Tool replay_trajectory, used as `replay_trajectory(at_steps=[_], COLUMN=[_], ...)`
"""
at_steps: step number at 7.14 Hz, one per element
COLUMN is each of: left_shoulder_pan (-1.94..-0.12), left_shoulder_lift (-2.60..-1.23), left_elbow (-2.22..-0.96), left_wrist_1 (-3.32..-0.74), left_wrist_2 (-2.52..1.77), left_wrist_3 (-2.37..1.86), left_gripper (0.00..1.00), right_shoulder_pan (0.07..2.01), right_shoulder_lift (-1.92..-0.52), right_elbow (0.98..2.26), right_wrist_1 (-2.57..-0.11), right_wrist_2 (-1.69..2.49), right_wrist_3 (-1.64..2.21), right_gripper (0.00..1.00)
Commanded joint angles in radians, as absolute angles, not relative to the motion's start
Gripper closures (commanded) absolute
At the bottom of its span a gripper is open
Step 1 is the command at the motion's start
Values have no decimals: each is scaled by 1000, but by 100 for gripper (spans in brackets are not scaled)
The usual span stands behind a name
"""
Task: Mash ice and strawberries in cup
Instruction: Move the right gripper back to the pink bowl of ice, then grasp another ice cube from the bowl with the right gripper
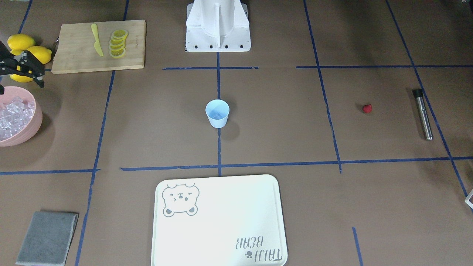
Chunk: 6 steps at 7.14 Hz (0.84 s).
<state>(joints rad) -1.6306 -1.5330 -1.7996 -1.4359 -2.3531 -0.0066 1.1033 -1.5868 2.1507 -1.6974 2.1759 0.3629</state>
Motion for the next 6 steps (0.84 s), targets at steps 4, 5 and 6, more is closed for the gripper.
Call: replay_trajectory(at_steps=[4, 5, 6], left_shoulder_pan=[-1631, -1631, -1631], left_shoulder_lift=[-1531, -1531, -1529], left_elbow=[-1807, -1807, -1807], left_wrist_1=[-1436, -1436, -1436], left_wrist_2=[-2353, -2353, -2353], left_wrist_3=[-28, -29, -28], left_gripper=[0, 0, 0], right_shoulder_pan=[1126, 1126, 1124], right_shoulder_lift=[-1733, -1724, -1721], right_elbow=[1936, 1895, 1867], right_wrist_1=[-1382, -1376, -1376], right_wrist_2=[2218, 2221, 2223], right_wrist_3=[236, 233, 227], right_gripper=[2, 3, 6])
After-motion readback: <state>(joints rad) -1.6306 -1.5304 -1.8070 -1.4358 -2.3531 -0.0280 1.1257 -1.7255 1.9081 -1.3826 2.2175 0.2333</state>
